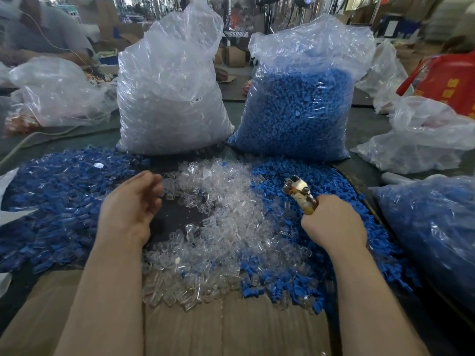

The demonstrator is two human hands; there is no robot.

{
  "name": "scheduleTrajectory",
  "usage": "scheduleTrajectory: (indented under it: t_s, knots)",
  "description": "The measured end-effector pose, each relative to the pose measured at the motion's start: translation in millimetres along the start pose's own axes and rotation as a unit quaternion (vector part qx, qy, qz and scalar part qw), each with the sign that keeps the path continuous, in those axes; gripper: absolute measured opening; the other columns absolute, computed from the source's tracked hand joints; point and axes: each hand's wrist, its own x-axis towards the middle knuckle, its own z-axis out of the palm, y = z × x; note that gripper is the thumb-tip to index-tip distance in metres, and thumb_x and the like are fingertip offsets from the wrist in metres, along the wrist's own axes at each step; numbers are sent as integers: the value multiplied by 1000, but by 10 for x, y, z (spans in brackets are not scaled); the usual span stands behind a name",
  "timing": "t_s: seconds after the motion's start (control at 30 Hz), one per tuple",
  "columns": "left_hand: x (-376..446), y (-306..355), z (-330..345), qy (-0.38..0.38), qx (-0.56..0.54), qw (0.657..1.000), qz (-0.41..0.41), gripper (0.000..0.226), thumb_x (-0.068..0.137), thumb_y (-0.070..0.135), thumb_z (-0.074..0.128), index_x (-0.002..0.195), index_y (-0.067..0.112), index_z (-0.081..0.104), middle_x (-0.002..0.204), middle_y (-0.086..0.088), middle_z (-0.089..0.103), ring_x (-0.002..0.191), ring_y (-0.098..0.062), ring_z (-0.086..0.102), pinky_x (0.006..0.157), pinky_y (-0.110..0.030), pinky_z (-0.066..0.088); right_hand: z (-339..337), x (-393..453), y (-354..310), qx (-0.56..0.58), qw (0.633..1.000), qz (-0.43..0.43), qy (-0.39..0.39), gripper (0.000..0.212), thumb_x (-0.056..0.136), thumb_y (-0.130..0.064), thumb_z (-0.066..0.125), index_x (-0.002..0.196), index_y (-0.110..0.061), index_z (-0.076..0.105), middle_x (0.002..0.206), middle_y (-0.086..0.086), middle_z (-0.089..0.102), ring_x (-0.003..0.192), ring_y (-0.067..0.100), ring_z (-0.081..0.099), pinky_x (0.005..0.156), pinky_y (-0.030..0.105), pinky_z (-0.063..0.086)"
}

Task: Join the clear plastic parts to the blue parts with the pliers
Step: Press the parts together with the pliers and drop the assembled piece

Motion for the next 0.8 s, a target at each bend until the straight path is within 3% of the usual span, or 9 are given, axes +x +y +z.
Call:
scheduleTrajectory:
  t_s: [0.1,0.27,0.33,0.47,0.53,0.67,0.8]
  knots:
    - [-51,-73,99,-71,241,965,80,7,87,15,71,88,22,70,76,6,74,75,-10,65,68,-25,48,48,-10,-20,-17,1000,4,4,14,81,-22,64,78,-18,50,72,3,54,59,19,48,47,26,28]
    - [-21,-305,172,-120,511,840,137,11,86,20,74,92,28,69,84,11,67,75,-9,64,58,-22,42,70,-12,-20,-38,999,4,-5,19,83,-23,64,77,-19,46,73,2,51,59,18,46,47,26,27]
    - [10,-374,182,-135,566,798,155,17,87,18,71,96,31,67,87,12,66,75,-7,63,58,-21,45,73,-12,-23,-45,999,5,-5,20,83,-23,64,76,-19,46,73,2,51,59,18,46,46,26,27]
    - [41,-448,207,-179,611,756,155,32,88,14,66,111,37,66,107,8,64,83,-10,64,65,-24,51,82,-6,-16,-46,999,-5,-3,14,84,-25,64,85,-18,51,74,2,51,60,18,46,46,26,27]
    - [49,-469,216,-187,617,746,163,33,88,16,66,116,35,67,112,5,62,90,-12,63,72,-25,53,86,-1,-15,-45,999,-5,-3,14,83,-25,64,85,-19,51,74,2,52,60,18,46,46,25,27]
    - [46,-484,210,-166,587,775,165,24,87,15,72,101,33,66,89,16,61,73,0,58,48,-11,38,105,8,-10,-50,999,-8,-3,13,83,-23,64,85,-18,52,75,1,52,59,17,45,46,25,27]
    - [31,-482,208,-150,576,785,169,20,84,16,76,94,29,64,89,11,63,75,-1,57,52,-14,37,111,12,5,-42,999,-18,-6,11,84,-23,63,87,-18,53,77,2,53,60,18,46,47,25,28]
